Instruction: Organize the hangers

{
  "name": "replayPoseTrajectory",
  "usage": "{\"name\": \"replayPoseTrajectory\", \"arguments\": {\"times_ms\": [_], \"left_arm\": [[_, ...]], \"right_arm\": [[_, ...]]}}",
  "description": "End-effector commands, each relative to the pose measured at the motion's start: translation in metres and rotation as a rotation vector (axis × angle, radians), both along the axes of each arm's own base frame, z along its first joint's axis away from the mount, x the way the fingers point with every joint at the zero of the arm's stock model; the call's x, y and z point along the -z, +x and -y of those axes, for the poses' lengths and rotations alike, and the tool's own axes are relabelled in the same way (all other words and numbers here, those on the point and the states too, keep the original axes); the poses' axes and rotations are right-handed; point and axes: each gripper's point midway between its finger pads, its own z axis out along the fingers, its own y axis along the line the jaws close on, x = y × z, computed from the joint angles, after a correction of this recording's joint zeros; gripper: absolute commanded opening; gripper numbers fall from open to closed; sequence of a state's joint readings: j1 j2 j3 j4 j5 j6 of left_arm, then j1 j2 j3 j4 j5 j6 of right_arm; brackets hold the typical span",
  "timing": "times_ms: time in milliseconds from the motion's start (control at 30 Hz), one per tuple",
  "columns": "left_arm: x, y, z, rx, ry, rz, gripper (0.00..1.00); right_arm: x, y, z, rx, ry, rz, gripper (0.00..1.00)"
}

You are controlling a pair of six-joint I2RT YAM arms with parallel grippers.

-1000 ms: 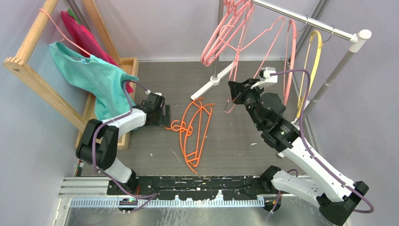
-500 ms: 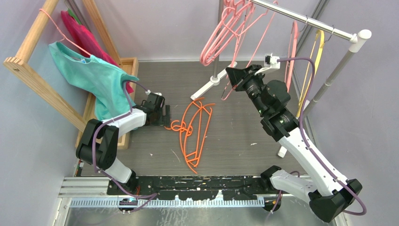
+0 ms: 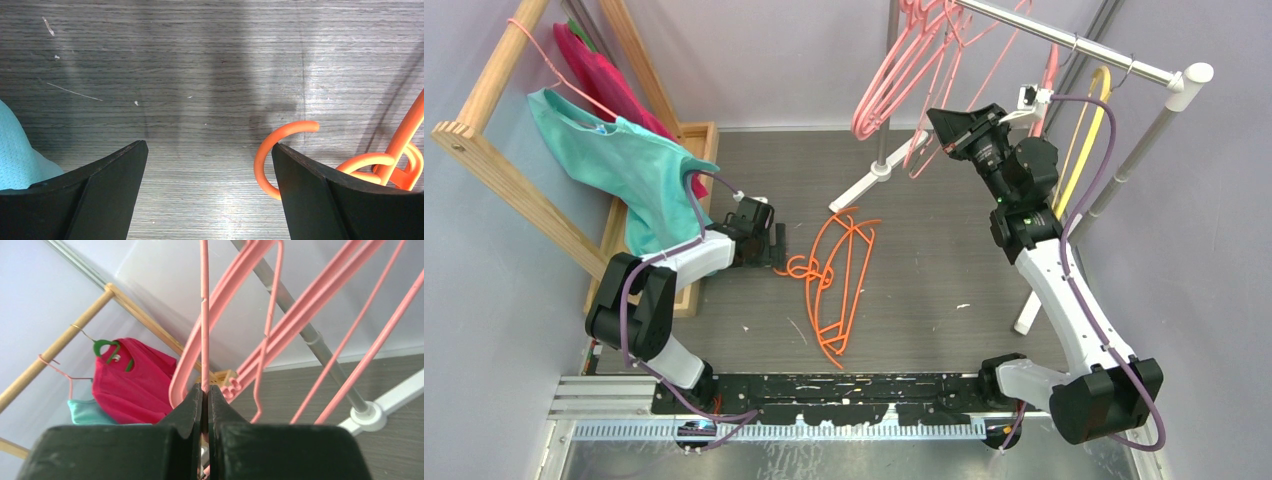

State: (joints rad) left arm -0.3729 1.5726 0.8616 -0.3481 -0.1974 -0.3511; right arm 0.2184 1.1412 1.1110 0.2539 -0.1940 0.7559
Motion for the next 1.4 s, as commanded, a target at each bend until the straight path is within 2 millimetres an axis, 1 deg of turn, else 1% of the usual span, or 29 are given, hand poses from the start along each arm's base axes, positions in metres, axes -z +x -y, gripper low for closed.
{"name": "replayPoseTrajectory", "arguments": {"times_ms": [0, 200, 500, 533, 567, 600, 700, 733, 833, 933, 1033, 1167, 1200, 1267, 1367], "left_arm": [[-0.014, 0.012, 0.004, 0.0, -0.014, 0.059, 0.98], [-0.014, 0.012, 0.004, 0.002, -0.013, 0.058, 0.98], [-0.016, 0.011, 0.002, -0.002, -0.004, 0.064, 0.98], [-0.016, 0.012, 0.002, -0.002, -0.005, 0.066, 0.98], [-0.015, 0.011, 0.002, -0.002, -0.004, 0.064, 0.98], [-0.015, 0.011, 0.002, -0.002, -0.004, 0.062, 0.98], [-0.015, 0.011, 0.002, -0.002, -0.004, 0.061, 0.98], [-0.015, 0.011, 0.002, -0.001, -0.005, 0.061, 0.98], [-0.015, 0.011, 0.002, -0.002, -0.005, 0.061, 0.98], [-0.014, 0.011, 0.002, -0.002, -0.005, 0.059, 0.98], [-0.014, 0.01, 0.002, -0.002, -0.005, 0.057, 0.98], [-0.014, 0.01, 0.002, -0.002, -0.006, 0.058, 0.98], [-0.014, 0.01, 0.002, -0.001, -0.007, 0.056, 0.98], [-0.014, 0.011, 0.002, -0.001, -0.007, 0.056, 0.98], [-0.013, 0.011, 0.002, -0.002, -0.004, 0.055, 0.98]], "right_arm": [[-0.063, -0.012, 0.004, -0.016, 0.072, 0.152, 0.01], [-0.047, 0.007, 0.017, 0.064, 0.092, 0.06, 0.01], [-0.026, 0.026, 0.024, 0.101, 0.097, -0.037, 0.01], [-0.025, 0.027, 0.024, 0.101, 0.1, -0.042, 0.03], [-0.024, 0.027, 0.024, 0.1, 0.103, -0.046, 0.09], [-0.023, 0.027, 0.024, 0.102, 0.103, -0.051, 0.18], [-0.023, 0.024, 0.026, 0.109, 0.104, -0.052, 0.38], [-0.024, 0.022, 0.027, 0.113, 0.104, -0.047, 0.41], [-0.025, 0.016, 0.03, 0.125, 0.104, -0.038, 0.46], [-0.03, 0.007, 0.028, 0.104, 0.078, -0.012, 0.55], [-0.035, -0.01, 0.024, 0.073, 0.058, 0.024, 0.58], [-0.038, -0.037, 0.033, 0.143, 0.007, 0.077, 0.63], [-0.036, -0.042, 0.037, 0.162, -0.007, 0.083, 0.64], [-0.042, -0.054, 0.04, 0.184, -0.035, 0.115, 0.65], [-0.05, -0.067, 0.037, 0.179, -0.11, 0.158, 0.65]]}}
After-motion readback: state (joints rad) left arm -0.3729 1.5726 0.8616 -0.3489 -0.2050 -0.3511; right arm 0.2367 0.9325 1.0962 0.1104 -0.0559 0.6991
